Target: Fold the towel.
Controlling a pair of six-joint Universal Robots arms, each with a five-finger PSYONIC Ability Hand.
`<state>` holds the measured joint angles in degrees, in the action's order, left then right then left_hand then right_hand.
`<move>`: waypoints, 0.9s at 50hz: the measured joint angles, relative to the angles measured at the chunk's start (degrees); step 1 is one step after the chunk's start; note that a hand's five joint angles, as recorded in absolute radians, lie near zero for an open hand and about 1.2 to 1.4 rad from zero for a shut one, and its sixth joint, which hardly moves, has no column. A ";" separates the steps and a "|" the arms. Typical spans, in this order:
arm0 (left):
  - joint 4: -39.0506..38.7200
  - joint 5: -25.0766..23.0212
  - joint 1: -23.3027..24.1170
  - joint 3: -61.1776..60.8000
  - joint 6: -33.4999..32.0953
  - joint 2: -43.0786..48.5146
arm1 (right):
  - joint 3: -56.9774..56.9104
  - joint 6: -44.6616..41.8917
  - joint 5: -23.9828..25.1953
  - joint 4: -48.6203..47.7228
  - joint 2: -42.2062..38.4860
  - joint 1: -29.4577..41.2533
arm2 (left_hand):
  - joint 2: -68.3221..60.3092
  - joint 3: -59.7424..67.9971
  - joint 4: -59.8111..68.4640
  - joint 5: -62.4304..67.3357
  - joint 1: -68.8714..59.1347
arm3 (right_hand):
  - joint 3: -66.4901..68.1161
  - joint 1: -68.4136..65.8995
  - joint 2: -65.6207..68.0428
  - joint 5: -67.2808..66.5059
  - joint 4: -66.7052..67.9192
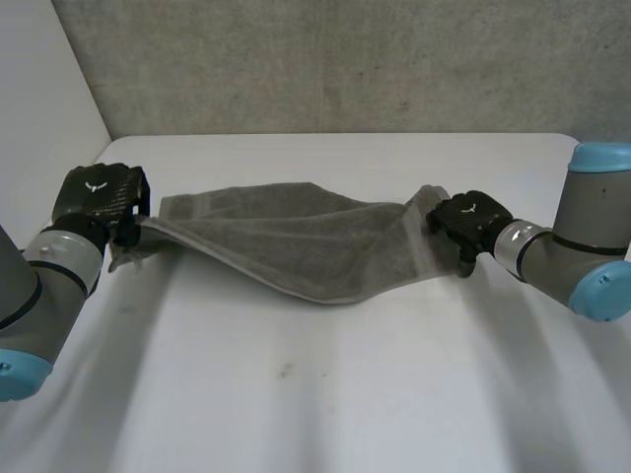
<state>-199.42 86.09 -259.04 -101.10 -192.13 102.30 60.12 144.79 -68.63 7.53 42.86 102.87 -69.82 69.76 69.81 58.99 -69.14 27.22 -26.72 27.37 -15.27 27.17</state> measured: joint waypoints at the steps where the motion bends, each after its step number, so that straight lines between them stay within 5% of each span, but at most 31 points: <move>1: 0.00 -0.01 0.00 0.00 0.00 0.01 | -0.12 0.01 0.03 -0.02 -0.22 0.00 | 0.00 0.00 0.00 0.00 0.00 | -0.27 0.21 -0.24 0.39 -0.33; 15: 0.00 -0.05 0.02 0.03 0.00 0.39 | -5.26 -0.68 0.09 -0.38 -5.97 0.11 | 0.00 0.00 0.00 0.00 0.00 | 0.20 -0.43 -0.12 -1.96 -0.08; 26: -0.24 -0.05 0.02 0.03 0.00 0.61 | -7.10 -0.51 0.46 -0.65 -6.99 0.14 | 0.00 0.00 0.00 0.00 0.00 | 12.42 -13.06 11.67 -14.93 12.63; 45: -0.27 -0.05 0.02 0.02 -0.01 0.70 | -8.74 -0.72 1.63 -0.24 -8.81 0.14 | 0.00 0.00 0.00 0.00 0.00 | 6.37 -7.05 7.14 -6.69 6.53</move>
<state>-199.69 86.04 -259.01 -101.07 -192.14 103.00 51.38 144.07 -67.00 7.29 34.05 103.01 -69.82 69.76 69.81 58.99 -69.13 33.59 -33.77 34.50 -21.96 33.71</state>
